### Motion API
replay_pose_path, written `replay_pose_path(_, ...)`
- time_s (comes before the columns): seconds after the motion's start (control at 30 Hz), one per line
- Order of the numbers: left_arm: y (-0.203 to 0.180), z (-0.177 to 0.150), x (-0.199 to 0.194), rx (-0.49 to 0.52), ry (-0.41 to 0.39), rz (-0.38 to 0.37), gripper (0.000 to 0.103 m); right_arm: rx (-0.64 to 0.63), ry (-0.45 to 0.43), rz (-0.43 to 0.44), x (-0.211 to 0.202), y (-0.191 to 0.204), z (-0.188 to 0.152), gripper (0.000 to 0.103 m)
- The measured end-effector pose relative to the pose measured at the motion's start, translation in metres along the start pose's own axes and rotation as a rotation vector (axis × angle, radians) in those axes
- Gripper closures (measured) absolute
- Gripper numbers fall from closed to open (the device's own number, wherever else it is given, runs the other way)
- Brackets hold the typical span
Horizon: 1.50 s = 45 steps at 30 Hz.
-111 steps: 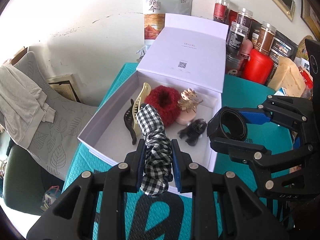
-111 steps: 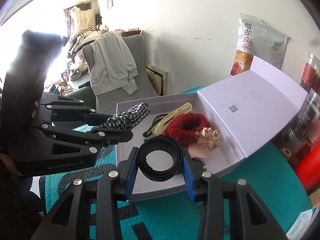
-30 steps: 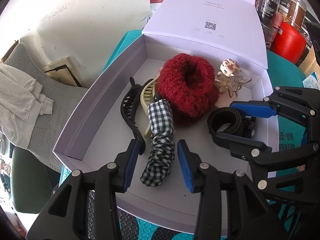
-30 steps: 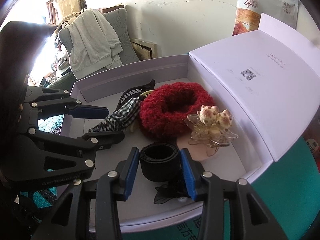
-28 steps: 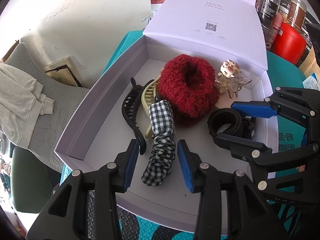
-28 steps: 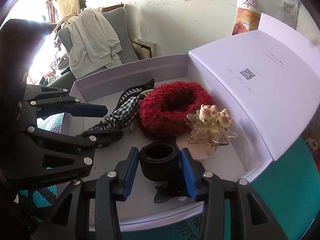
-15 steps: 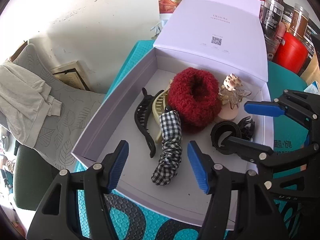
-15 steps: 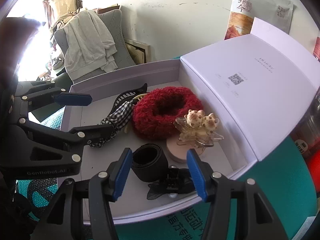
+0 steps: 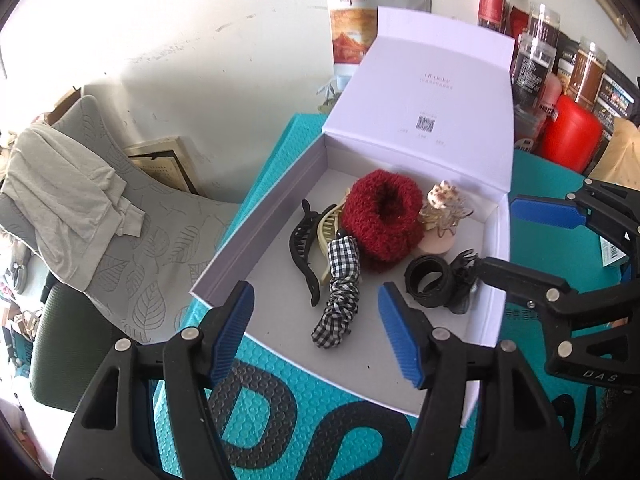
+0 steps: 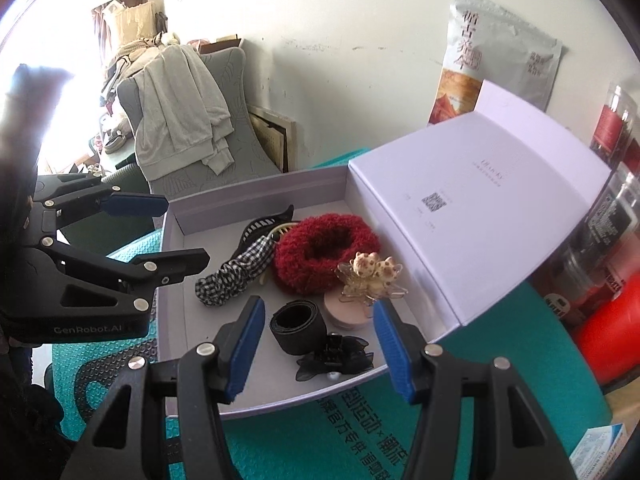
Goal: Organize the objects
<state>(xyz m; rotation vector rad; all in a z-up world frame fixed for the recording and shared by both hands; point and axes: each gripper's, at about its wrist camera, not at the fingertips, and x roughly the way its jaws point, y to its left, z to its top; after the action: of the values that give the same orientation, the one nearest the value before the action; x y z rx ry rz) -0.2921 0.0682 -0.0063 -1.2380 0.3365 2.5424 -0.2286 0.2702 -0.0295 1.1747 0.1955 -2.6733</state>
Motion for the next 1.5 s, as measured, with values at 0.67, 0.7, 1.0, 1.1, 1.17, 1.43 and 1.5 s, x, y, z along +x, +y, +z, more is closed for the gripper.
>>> replay_pose_path(0.67, -0.018, -0.032, -0.132, -0.017, -0.138, 0.075, 0.023, -0.012, -0.137, -0.059, -0.109, 0.025, -0.024, 0.039)
replay_pose_path(0.7, -0.020, -0.035, -0.137, -0.020, -0.143, 0.073, 0.022, -0.012, -0.142, -0.060, -0.114, 0.026, -0.027, 0.038)
replay_pose_path(1.0, -0.045, -0.068, -0.170, -0.037, -0.148, 0.057, 0.019, 0.009, -0.159, -0.098, -0.150, 0.037, -0.060, 0.037)
replay_pose_path(1.1, -0.052, -0.078, -0.176, -0.036, -0.159, 0.084, 0.019, 0.017, -0.162, -0.109, -0.157, 0.041, -0.072, 0.037)
replay_pose_path(1.17, -0.056, -0.085, -0.180, -0.032, -0.159, 0.076, 0.019, 0.021, -0.161, -0.115, -0.161, 0.043, -0.079, 0.037)
replay_pose_path(1.43, -0.069, -0.116, -0.197, -0.032, -0.149, 0.080, 0.017, 0.054, -0.153, -0.122, -0.174, 0.054, -0.105, 0.037)
replay_pose_path(1.5, -0.071, -0.123, -0.199, -0.043, -0.144, 0.080, 0.016, 0.064, -0.147, -0.114, -0.176, 0.056, -0.110, 0.037)
